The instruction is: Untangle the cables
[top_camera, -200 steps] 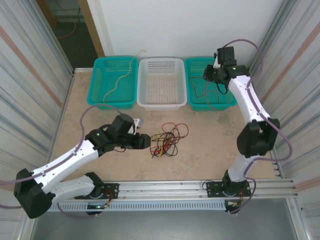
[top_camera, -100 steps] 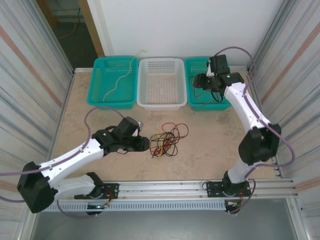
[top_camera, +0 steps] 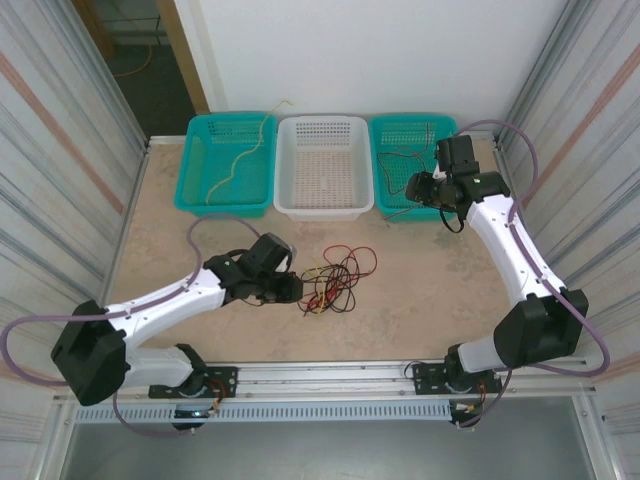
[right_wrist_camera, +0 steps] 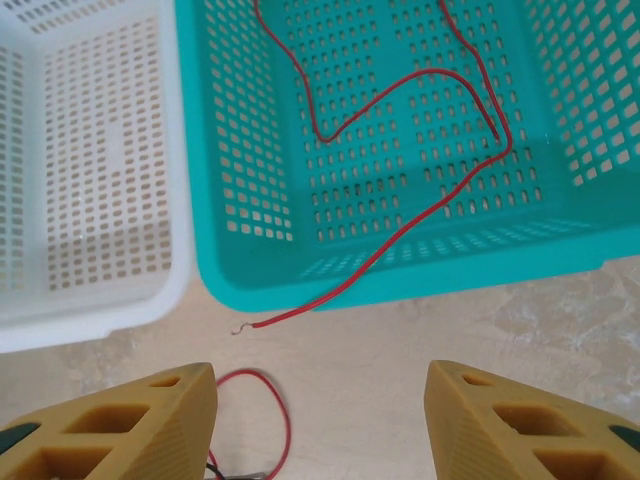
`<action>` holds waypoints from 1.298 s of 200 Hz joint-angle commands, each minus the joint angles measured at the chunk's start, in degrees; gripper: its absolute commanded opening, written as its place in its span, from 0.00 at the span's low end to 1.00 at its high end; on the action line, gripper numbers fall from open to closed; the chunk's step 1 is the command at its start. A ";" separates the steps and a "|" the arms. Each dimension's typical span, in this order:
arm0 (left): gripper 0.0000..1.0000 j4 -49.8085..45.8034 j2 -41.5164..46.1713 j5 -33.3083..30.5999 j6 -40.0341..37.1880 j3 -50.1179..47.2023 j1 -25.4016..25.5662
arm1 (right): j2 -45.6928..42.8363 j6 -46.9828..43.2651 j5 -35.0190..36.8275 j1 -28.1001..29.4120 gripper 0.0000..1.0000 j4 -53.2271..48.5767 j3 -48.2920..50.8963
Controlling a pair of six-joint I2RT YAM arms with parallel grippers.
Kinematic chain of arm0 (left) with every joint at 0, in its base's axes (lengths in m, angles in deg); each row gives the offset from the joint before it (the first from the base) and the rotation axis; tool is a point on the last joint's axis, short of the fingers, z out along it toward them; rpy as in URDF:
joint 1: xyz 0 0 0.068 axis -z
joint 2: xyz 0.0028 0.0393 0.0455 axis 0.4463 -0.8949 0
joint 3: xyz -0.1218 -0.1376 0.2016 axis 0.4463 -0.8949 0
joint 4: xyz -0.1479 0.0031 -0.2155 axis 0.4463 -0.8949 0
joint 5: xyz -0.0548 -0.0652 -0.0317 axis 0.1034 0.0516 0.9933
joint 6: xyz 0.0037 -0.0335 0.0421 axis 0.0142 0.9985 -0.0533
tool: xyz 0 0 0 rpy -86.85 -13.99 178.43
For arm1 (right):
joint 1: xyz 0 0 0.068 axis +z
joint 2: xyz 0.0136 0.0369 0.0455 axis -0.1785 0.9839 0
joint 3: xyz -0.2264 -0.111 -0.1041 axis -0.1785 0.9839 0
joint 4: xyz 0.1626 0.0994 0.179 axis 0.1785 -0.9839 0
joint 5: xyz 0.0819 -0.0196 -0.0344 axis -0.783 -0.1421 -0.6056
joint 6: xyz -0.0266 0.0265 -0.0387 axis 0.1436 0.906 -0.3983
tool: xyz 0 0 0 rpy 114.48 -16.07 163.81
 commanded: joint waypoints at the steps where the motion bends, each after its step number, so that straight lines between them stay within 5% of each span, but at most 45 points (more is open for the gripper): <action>1: 0.18 1.40 -0.64 0.14 -0.81 1.21 0.34 | 0.68 2.41 -2.19 0.28 0.55 -0.58 -0.17; 34: 0.00 1.46 -1.18 -0.29 -1.39 2.19 0.34 | 0.81 3.61 -2.68 2.14 0.55 0.70 -0.15; 65: 0.00 0.78 0.00 2.88 -4.68 4.84 -0.55 | -0.84 3.34 -5.04 6.51 0.54 3.09 0.87; 101: 0.00 -10.20 4.71 6.53 -18.01 23.58 -1.62 | -7.04 4.48 -18.14 15.31 0.63 17.48 8.62; 145: 0.00 -18.27 7.69 9.47 -29.18 37.91 -1.76 | -8.80 6.70 -22.31 20.79 0.70 23.36 12.34; 204: 0.00 -5.28 13.26 11.29 -31.77 41.39 -3.23 | -8.93 8.69 -25.28 23.94 0.75 27.07 15.18; 259: 0.00 5.02 15.13 -0.07 -28.92 41.40 -5.79 | -11.27 6.24 -16.69 24.69 0.73 21.89 14.20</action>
